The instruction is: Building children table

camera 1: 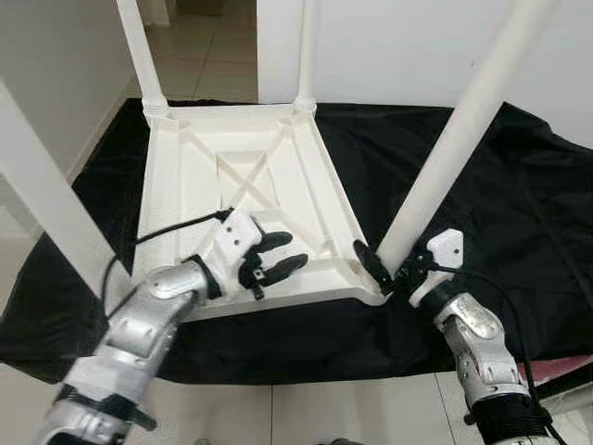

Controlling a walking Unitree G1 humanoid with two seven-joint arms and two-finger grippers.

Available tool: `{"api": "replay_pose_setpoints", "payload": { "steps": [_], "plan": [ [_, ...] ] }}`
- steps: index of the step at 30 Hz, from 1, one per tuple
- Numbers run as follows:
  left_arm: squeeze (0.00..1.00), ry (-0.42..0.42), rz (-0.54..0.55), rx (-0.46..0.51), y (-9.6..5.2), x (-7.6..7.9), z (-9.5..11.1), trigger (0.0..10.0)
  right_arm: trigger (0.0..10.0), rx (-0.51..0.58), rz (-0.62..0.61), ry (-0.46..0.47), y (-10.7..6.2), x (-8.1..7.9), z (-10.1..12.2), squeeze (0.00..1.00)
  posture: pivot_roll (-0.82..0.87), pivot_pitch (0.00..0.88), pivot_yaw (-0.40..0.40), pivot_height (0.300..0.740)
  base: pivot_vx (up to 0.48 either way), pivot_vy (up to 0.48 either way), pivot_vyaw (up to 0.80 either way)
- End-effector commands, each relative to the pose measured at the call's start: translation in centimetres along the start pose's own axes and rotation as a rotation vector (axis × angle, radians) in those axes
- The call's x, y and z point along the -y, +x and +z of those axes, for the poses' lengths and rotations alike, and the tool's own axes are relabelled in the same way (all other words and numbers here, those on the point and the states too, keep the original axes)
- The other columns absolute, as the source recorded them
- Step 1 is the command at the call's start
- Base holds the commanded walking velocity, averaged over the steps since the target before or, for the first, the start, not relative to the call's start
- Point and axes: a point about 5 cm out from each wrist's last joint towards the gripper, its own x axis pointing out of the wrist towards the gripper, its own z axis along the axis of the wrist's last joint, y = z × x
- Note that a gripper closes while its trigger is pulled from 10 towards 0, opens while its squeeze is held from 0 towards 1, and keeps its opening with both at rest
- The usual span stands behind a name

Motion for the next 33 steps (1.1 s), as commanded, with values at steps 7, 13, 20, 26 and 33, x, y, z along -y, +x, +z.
{"api": "replay_pose_setpoints", "payload": {
  "steps": [7,13,20,26,33],
  "plan": [
    [0.0,-0.13,0.11,0.034,1.4,0.4,0.0,10.0,10.0,-0.005,-0.037,-0.001,-0.9,0.9,-0.4,0.0,-0.05,0.068,-0.012,0.74,0.0,0.0,0.0],
    [0.0,-0.212,0.143,0.049,2.0,0.9,0.1,10.0,0.0,-0.016,-0.001,-0.004,-0.7,0.6,-0.6,0.0,-0.05,0.062,-0.012,0.74,0.0,0.0,0.0],
    [0.0,-0.228,0.186,0.09,2.9,2.5,0.0,10.0,0.0,-0.028,-0.037,0.008,-1.2,0.6,-1.1,0.0,-0.02,0.058,-0.032,0.74,0.0,0.0,0.0],
    [0.0,-0.235,0.29,0.093,3.2,1.8,0.1,10.0,0.0,-0.056,-0.165,0.022,-1.1,-0.2,-1.4,0.0,-0.01,0.039,-0.044,0.74,0.0,0.0,0.0],
    [0.0,-0.224,0.307,0.087,2.9,1.6,0.3,10.0,10.0,-0.08,-0.3,0.048,-1.1,-1.0,-1.4,0.0,-0.01,0.019,-0.045,0.74,0.0,0.0,0.0]
  ]
}}
